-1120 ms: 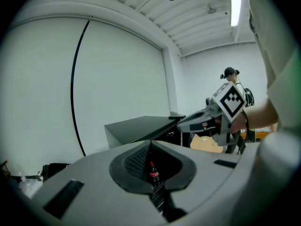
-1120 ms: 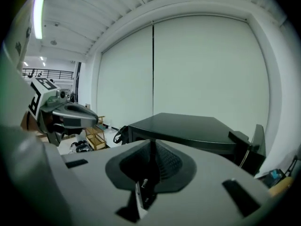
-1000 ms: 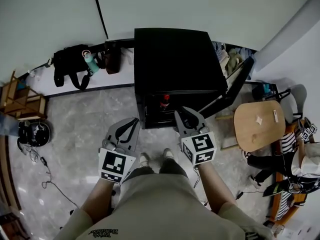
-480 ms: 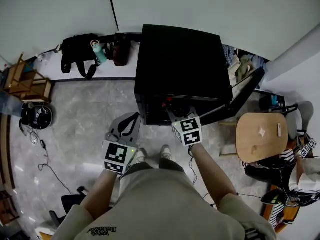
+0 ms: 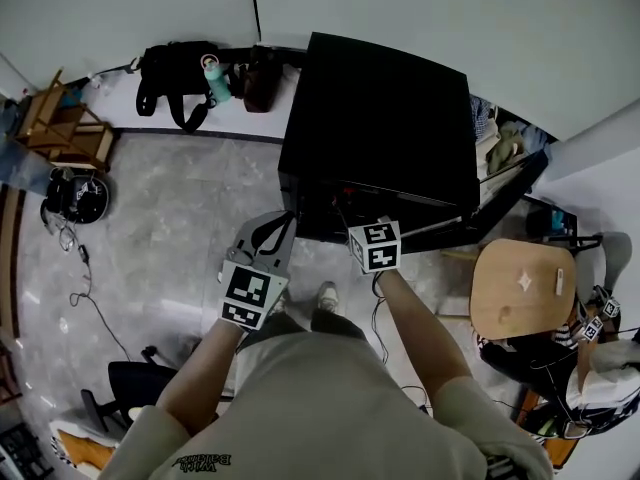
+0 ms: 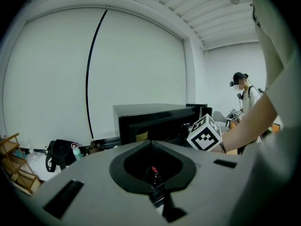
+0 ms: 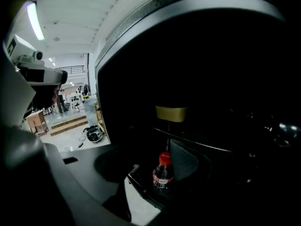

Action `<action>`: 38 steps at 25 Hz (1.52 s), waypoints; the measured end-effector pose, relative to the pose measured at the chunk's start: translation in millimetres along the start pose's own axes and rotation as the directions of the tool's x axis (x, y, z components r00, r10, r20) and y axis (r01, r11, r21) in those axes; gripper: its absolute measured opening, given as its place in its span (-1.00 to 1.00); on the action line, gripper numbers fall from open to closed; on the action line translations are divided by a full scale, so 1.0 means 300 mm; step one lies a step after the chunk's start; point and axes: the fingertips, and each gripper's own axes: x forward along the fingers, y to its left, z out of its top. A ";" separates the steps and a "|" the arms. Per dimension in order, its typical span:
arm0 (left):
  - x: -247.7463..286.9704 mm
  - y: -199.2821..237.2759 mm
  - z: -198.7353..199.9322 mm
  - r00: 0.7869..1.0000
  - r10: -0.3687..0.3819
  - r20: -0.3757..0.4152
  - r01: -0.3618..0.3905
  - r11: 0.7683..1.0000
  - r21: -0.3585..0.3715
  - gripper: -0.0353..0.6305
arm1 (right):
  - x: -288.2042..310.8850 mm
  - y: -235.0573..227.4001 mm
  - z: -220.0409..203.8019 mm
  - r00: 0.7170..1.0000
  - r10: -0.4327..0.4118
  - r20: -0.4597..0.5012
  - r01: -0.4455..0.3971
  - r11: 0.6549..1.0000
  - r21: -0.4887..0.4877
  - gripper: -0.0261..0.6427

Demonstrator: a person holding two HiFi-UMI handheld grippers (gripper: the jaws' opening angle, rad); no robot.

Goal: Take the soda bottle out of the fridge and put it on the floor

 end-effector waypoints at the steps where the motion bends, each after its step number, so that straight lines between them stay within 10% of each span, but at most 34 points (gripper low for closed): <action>1: 0.005 -0.002 -0.010 1.000 -0.003 -0.005 0.003 1.000 -0.015 -0.87 | 0.012 -0.006 -0.011 1.000 -0.005 -0.005 0.005 1.000 0.002 -0.36; 28: 0.050 -0.055 -0.129 0.996 -0.027 -0.086 0.016 0.992 -0.125 -0.87 | 0.231 -0.095 -0.155 0.991 -0.012 -0.135 0.005 0.998 -0.056 -0.29; 38: 0.034 -0.059 -0.175 0.993 -0.017 -0.115 -0.001 0.988 -0.156 -0.87 | 0.238 -0.089 -0.184 0.986 0.009 -0.169 -0.019 0.998 -0.058 -0.55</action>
